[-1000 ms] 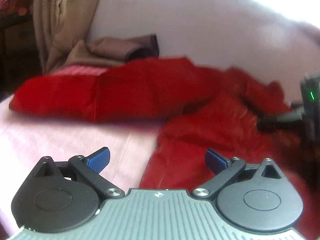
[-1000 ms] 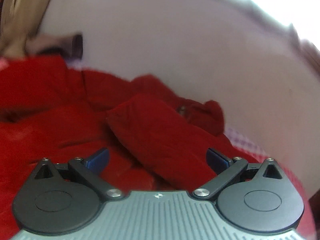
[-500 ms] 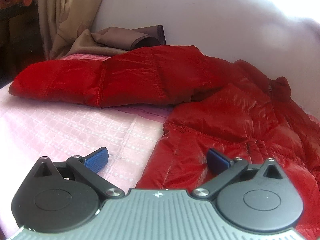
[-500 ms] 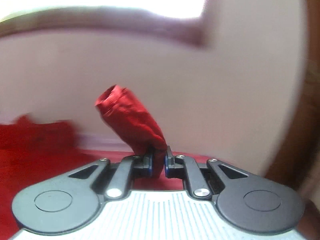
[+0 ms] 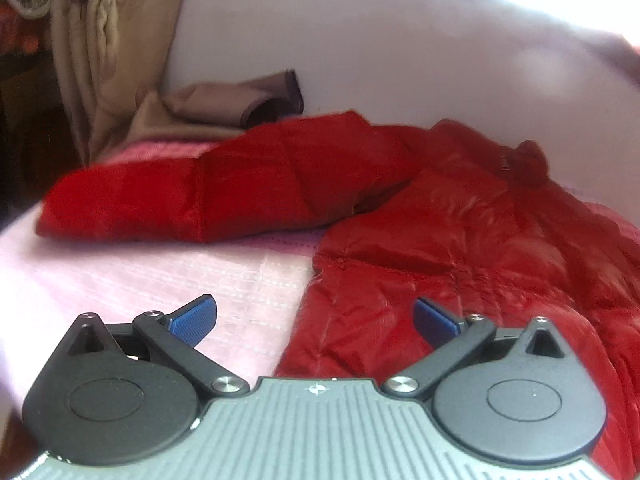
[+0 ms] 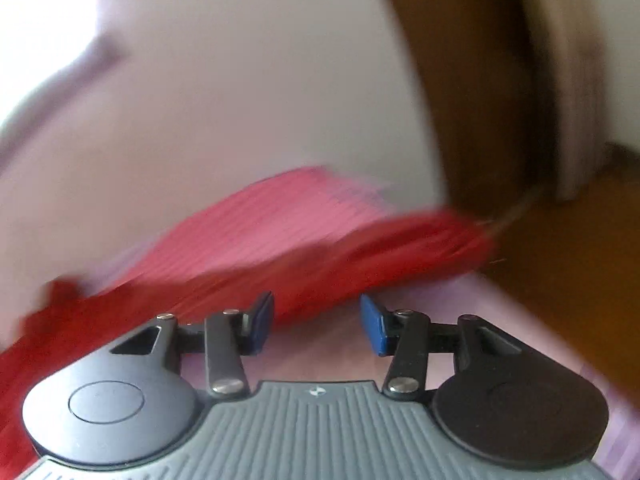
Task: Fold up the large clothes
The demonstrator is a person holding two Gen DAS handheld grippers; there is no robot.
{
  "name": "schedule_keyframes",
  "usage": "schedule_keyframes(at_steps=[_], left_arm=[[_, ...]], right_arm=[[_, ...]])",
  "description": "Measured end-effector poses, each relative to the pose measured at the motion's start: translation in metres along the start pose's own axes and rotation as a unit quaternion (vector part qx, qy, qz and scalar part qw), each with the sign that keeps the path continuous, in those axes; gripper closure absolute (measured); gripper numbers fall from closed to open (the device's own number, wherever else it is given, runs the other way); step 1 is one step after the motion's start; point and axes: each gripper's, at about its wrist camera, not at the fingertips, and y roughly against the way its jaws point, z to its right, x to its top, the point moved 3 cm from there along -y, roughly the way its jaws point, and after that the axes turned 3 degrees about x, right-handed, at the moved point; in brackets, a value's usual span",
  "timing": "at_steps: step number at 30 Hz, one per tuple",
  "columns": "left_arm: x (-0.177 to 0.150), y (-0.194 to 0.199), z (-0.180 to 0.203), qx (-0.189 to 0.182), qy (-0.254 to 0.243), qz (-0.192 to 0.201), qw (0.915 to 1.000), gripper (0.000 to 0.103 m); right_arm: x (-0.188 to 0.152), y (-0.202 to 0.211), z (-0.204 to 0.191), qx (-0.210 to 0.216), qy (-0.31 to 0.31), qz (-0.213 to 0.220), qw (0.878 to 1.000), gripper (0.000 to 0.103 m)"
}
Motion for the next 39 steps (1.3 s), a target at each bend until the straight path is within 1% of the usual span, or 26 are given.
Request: schedule_keyframes(at_steps=[2, 3, 5, 8, 11, 13, 14, 15, 16, 17, 18, 19, 20, 21, 22, 24, 27, 31, 32, 33, 34, 35, 36, 37, 38, 39], left_arm=[[-0.003, 0.012, -0.004, 0.003, -0.014, 0.002, 0.9999, 0.0], [-0.007, 0.017, -0.007, 0.006, -0.018, 0.001, 0.9998, 0.0], [-0.016, 0.023, -0.016, 0.01, -0.014, -0.016, 0.9997, 0.0], [-0.032, 0.027, -0.031, -0.001, 0.005, -0.047, 0.9989, 0.0], [-0.048, 0.027, -0.045, -0.007, 0.026, -0.062, 0.9977, 0.0], [-0.053, 0.027, -0.052, -0.028, 0.052, -0.075, 0.9955, 0.001], [-0.055, 0.028, -0.053, -0.038, 0.06, -0.078, 0.9944, 0.001], [-0.057, 0.028, -0.052, -0.05, 0.065, -0.084, 0.9931, 0.002], [-0.059, 0.028, -0.05, -0.054, 0.062, -0.084, 0.9931, 0.005], [-0.06, 0.03, -0.045, -0.055, 0.052, -0.08, 0.9939, 0.01], [-0.061, 0.033, -0.041, -0.066, 0.041, -0.077, 0.994, 0.029], [-0.061, 0.035, -0.038, -0.081, 0.034, -0.077, 0.9932, 0.055], [-0.061, 0.037, -0.036, -0.102, 0.03, -0.081, 0.991, 0.066], [-0.06, 0.04, -0.034, -0.108, 0.032, -0.084, 0.9901, 0.075], [-0.06, 0.043, -0.034, -0.102, 0.032, -0.08, 0.991, 0.081], [-0.06, 0.052, -0.032, -0.095, 0.017, -0.072, 0.9927, 0.084], [-0.063, 0.062, -0.035, -0.097, 0.016, -0.078, 0.9921, 0.089], [-0.072, 0.077, -0.041, -0.093, 0.001, -0.077, 0.9927, 0.088], [-0.074, 0.08, -0.042, -0.089, -0.005, -0.073, 0.9934, 0.087], [-0.074, 0.085, -0.043, -0.081, -0.014, -0.067, 0.9944, 0.083], [-0.072, 0.09, -0.042, -0.075, -0.026, -0.06, 0.995, 0.083], [-0.069, 0.097, -0.039, -0.07, -0.04, -0.05, 0.9955, 0.083], [-0.065, 0.103, -0.038, -0.065, -0.047, -0.035, 0.9961, 0.076], [-0.06, 0.111, -0.035, -0.061, -0.055, -0.017, 0.9965, 0.058], [-0.053, 0.116, -0.032, -0.06, -0.06, -0.001, 0.9964, 0.045], [-0.047, 0.122, -0.029, -0.065, -0.06, 0.017, 0.996, 0.022]], right_arm=[[-0.034, 0.025, -0.022, 0.064, 0.018, -0.025, 0.997, 0.025], [-0.049, 0.034, -0.031, 0.089, 0.025, -0.038, 0.995, 0.021], [-0.081, 0.052, -0.05, 0.129, 0.041, -0.065, 0.989, 0.019], [-0.118, 0.068, -0.071, 0.159, 0.051, -0.104, 0.98, 0.019], [-0.137, 0.066, -0.085, 0.167, 0.06, -0.13, 0.975, 0.019], [-0.146, 0.063, -0.091, 0.177, 0.05, -0.143, 0.973, 0.019], [-0.15, 0.055, -0.093, 0.19, 0.04, -0.158, 0.968, 0.02], [-0.156, 0.056, -0.096, 0.198, 0.036, -0.168, 0.965, 0.024], [-0.163, 0.058, -0.101, 0.202, 0.037, -0.172, 0.964, 0.044], [-0.169, 0.052, -0.108, 0.198, 0.046, -0.177, 0.963, 0.058], [-0.172, 0.054, -0.111, 0.19, 0.057, -0.173, 0.965, 0.061], [-0.175, 0.055, -0.114, 0.188, 0.064, -0.169, 0.965, 0.07], [-0.173, 0.05, -0.119, 0.189, 0.064, -0.169, 0.965, 0.078], [-0.169, 0.046, -0.117, 0.19, 0.061, -0.17, 0.965, 0.081], [-0.169, 0.05, -0.118, 0.194, 0.059, -0.171, 0.964, 0.084], [-0.163, 0.064, -0.112, 0.198, 0.064, -0.17, 0.963, 0.088], [-0.161, 0.075, -0.114, 0.205, 0.078, -0.176, 0.96, 0.091], [-0.17, 0.088, -0.114, 0.21, 0.068, -0.196, 0.955, 0.091], [-0.171, 0.09, -0.112, 0.211, 0.065, -0.201, 0.954, 0.091], [-0.173, 0.092, -0.111, 0.214, 0.067, -0.206, 0.953, 0.091], [-0.174, 0.093, -0.108, 0.216, 0.063, -0.211, 0.951, 0.086], [-0.171, 0.095, -0.103, 0.219, 0.045, -0.207, 0.952, 0.082], [-0.164, 0.096, -0.097, 0.225, 0.022, -0.202, 0.953, 0.08], [-0.156, 0.097, -0.09, 0.231, -0.001, -0.195, 0.953, 0.071], [-0.143, 0.099, -0.08, 0.229, -0.027, -0.177, 0.957, 0.056], [-0.13, 0.101, -0.071, 0.223, -0.045, -0.151, 0.962, 0.046]])
